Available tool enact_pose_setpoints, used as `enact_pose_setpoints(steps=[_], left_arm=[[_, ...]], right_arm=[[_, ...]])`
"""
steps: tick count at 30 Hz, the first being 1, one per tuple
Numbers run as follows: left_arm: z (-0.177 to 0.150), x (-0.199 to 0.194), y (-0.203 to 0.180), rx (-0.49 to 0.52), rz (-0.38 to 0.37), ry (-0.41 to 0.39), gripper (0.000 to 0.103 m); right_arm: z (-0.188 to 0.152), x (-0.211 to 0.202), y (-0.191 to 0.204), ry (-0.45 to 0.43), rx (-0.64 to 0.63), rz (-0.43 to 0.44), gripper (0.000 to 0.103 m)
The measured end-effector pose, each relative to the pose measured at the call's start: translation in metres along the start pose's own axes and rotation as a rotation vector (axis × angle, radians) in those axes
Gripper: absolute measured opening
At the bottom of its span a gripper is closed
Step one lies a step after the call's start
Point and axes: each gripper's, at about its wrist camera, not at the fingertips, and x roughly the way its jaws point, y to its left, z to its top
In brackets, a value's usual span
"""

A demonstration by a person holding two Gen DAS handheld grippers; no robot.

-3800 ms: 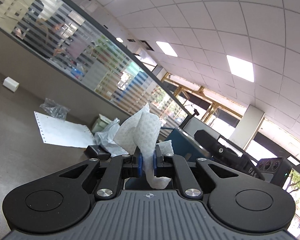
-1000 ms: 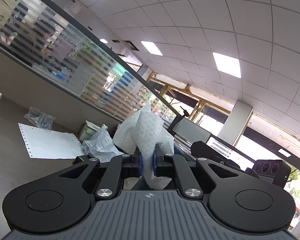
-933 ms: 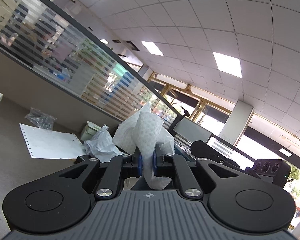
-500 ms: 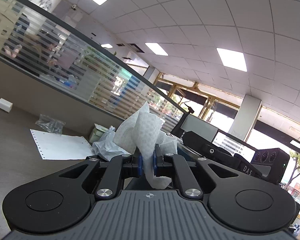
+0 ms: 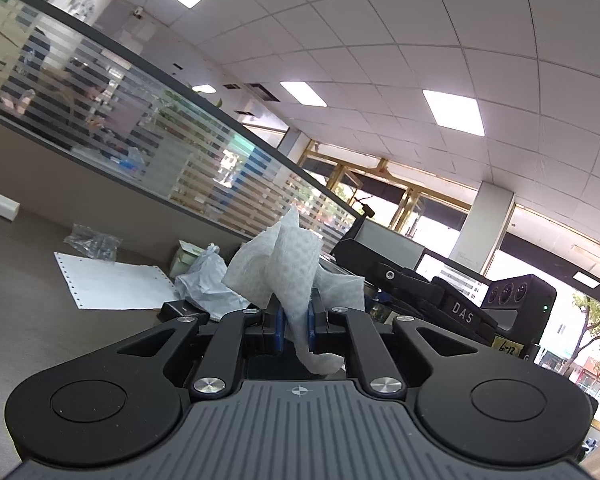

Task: Clean container
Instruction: 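Lower the wipe onto the bottle's steel lid with the left gripper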

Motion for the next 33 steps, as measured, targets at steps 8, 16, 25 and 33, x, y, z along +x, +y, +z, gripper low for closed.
enact_pose_setpoints(steps=[8, 16, 25, 33], left_arm=[[-0.001, -0.003, -0.002, 0.003, -0.006, -0.015, 0.014], [0.016, -0.005, -0.013, 0.036, -0.038, -0.083, 0.016], [0.014, 0.007, -0.034, 0.175, 0.029, -0.068, 0.02], [0.013, 0.013, -0.056, 0.305, 0.107, -0.047, 0.027]], right_arm=[[0.003, 0.004, 0.004, 0.0, -0.003, 0.005, 0.103], [0.002, 0.005, 0.002, -0.001, -0.001, 0.014, 0.103], [0.002, 0.004, 0.001, 0.0, 0.002, 0.01, 0.103], [0.0, 0.004, 0.001, 0.001, 0.012, 0.019, 0.103]])
